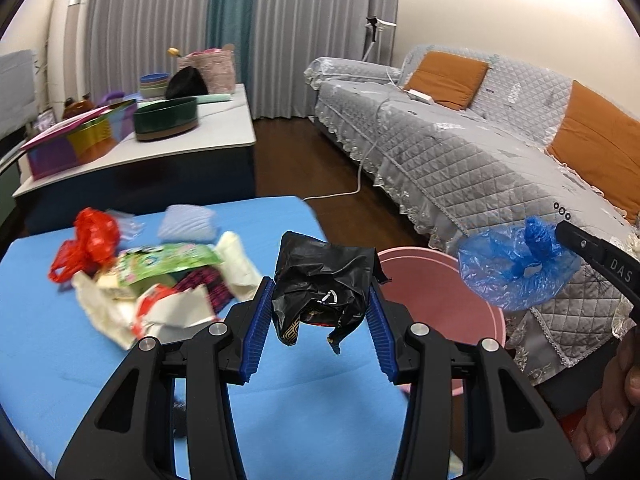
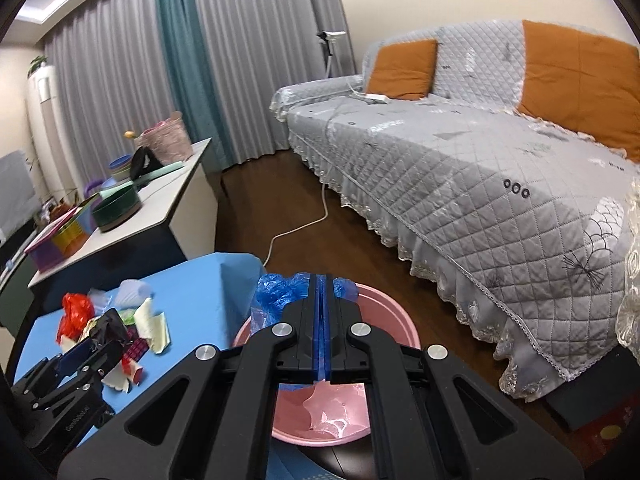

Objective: Collect trash
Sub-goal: 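Carry the black bag in the left gripper and the blue bag in the right gripper over the pink bin, then open the left gripper over the pink bin while the right gripper opens to drop the blue bag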

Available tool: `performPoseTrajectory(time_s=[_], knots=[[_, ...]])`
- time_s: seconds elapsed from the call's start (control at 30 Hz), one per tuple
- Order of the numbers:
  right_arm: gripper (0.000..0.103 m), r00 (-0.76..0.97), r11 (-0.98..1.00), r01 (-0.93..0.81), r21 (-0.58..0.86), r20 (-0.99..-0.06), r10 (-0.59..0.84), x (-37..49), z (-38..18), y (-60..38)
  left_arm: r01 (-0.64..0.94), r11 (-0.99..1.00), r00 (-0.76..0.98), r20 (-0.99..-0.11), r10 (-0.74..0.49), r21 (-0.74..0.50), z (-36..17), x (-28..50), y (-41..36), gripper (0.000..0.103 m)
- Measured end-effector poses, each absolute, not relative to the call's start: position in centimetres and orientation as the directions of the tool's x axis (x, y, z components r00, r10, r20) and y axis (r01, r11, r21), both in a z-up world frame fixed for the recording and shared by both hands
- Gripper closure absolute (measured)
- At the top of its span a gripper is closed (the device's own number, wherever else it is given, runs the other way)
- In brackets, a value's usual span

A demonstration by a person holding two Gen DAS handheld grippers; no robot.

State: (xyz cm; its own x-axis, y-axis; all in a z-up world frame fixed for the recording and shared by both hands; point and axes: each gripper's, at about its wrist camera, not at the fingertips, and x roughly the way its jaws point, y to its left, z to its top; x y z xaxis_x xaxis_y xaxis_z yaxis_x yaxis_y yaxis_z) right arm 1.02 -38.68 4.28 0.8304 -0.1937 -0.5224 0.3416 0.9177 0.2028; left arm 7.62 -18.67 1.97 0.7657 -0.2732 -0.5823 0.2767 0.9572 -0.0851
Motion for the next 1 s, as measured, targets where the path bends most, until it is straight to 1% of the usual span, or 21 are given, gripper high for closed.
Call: performPoseTrajectory(time_s=[0.47, 1.0], knots=[[0.102, 0.798, 0.876, 0.421, 0.236, -0.555, -0.234, 2.2, 3.2, -42.3, 0.34, 0.937, 0.735, -0.599, -0.319, -0.082, 0.9, 10.3, -23.0, 0.058], [0.101, 0.786, 0.872, 0.425, 0.243, -0.577, -0.222, 3.2, 2.5, -42.6, 0.392, 0.916, 0.699, -0.62, -0.356, -0.085, -0.7, 11.5, -25.7, 0.058]])
